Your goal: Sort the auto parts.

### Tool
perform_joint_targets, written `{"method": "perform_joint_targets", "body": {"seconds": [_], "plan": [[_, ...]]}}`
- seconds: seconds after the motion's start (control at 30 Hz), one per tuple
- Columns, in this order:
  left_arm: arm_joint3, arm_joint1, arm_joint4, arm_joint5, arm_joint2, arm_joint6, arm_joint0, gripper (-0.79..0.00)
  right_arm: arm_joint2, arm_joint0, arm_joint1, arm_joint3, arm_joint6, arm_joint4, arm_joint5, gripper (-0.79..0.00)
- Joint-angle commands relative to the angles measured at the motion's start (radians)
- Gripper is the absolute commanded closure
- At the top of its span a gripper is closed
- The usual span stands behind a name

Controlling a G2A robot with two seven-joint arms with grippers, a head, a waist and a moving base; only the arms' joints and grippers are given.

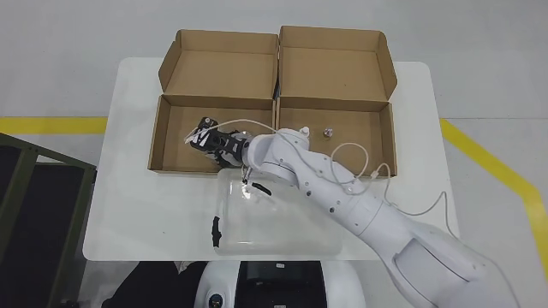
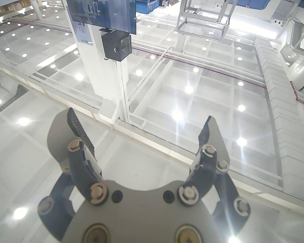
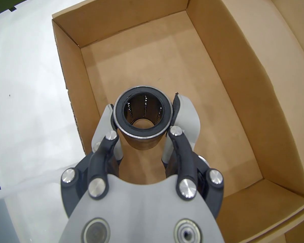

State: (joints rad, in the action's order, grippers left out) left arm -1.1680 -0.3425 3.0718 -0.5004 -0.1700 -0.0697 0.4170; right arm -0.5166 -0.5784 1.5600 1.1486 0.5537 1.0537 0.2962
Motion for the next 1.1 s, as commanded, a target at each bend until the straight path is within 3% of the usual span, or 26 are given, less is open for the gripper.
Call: {"method": "perform_joint_targets", "body": {"seconds": [0.0,0.2,0.5,0.53,0.7,1.07], "plan": [[0.000,0.000,0.000,0.000,0.000,0.000,0.000,-0.785,-0.001,0.000,0.004,-0.010,-0.001,0.001,0.002,-0.154],[0.000,0.000,0.000,0.000,0.000,0.000,0.000,-0.785,-0.009,-0.001,0.015,-0.031,-0.002,0.009,0.010,-0.302],[0.000,0.000,0.000,0.000,0.000,0.000,0.000,-0.785,-0.038,-0.023,0.017,0.001,0.006,0.036,0.012,-0.391],[0.000,0.000,0.000,0.000,0.000,0.000,0.000,-0.785,-0.043,-0.028,0.015,0.007,0.008,0.039,0.013,-0.459],[0.000,0.000,0.000,0.000,0.000,0.000,0.000,-0.785,-0.069,-0.052,0.007,0.046,0.010,0.054,0.028,-0.551],[0.000,0.000,0.000,0.000,0.000,0.000,0.000,-0.785,-0.169,-0.171,-0.041,0.314,0.011,0.100,0.118,-0.696]]}}
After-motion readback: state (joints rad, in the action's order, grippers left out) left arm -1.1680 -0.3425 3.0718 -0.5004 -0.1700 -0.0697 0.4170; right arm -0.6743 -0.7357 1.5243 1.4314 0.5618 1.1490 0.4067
